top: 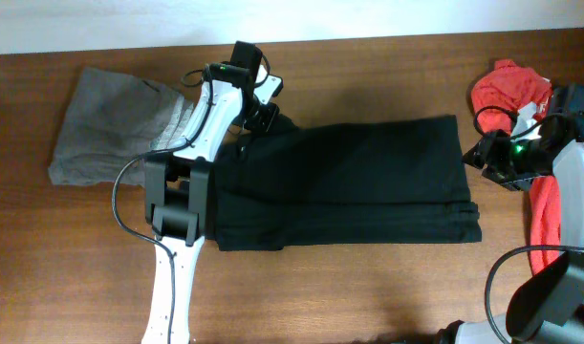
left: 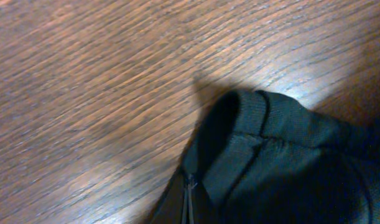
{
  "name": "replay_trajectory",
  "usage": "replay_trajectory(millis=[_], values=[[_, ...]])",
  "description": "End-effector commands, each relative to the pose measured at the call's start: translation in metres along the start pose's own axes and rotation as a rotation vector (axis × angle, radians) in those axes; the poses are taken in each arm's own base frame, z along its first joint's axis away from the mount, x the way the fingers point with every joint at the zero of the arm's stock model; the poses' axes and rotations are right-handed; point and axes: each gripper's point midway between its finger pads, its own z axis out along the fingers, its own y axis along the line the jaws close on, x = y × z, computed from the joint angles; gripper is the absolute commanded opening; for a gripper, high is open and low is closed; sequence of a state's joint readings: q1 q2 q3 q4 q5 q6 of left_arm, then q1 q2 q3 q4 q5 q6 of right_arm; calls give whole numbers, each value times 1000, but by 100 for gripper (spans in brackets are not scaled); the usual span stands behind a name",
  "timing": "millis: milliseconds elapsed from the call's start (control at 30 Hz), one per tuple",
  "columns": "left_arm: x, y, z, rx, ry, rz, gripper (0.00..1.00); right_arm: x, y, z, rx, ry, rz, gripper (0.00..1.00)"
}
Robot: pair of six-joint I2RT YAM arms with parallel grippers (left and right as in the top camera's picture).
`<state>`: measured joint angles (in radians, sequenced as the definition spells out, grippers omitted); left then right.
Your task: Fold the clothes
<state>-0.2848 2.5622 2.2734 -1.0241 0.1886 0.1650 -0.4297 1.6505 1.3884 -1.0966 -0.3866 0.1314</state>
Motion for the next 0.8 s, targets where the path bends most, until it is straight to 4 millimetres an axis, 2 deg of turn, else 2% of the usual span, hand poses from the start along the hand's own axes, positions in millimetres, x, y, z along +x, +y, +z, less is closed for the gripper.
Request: replay_trajectory(millis=[0,233,333,433,533,600,767], values=[[-21,7,-18,-29,-61,5,1,-4,3,-9,3,-28,-14,54],[-70,1,-85,-56,-228,36,0,-4,3,-9,3,-26,-13,54],[-70,-4,-92,-45,-224,39,1,-4,3,-9,3,-26,-13,55],[-52,-8,-76,-24,-146,29,19,-3,3,-9,3,-26,-13,54],[-41,-14,-49,2,-87,30,37,-4,3,-9,3,-26,-13,54],[-35,-26,-24,38,-50,42,54,-3,3,-9,3,-24,-12,55],[-26,-35,7,50,-7,55,56,-2,2,-9,3,-21,-11,54]])
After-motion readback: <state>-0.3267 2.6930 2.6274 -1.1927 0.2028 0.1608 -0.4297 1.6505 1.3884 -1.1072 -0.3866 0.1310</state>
